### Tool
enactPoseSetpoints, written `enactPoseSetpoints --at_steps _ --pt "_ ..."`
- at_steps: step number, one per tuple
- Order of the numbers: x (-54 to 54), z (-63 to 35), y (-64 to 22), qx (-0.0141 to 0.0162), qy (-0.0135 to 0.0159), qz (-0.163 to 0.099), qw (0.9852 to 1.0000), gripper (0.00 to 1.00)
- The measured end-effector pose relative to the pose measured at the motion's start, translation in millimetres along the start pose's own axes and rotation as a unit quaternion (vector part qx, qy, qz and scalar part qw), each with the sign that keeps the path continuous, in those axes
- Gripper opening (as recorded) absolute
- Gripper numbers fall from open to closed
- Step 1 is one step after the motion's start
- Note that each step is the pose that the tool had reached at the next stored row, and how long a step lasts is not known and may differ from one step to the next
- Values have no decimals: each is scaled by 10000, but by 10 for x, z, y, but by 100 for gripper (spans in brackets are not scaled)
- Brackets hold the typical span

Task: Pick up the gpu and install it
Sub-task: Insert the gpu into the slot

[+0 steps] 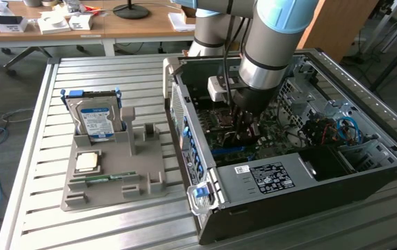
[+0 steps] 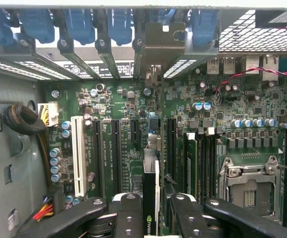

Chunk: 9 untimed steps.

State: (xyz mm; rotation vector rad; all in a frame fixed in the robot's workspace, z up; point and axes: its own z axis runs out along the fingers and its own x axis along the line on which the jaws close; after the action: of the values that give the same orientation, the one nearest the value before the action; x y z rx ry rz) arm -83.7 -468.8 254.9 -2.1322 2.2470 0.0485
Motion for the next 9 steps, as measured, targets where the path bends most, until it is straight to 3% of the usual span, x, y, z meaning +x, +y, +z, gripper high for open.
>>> enactPoseSetpoints --at_steps 9 --pt "1 2 -6 -29 2 2 10000 26"
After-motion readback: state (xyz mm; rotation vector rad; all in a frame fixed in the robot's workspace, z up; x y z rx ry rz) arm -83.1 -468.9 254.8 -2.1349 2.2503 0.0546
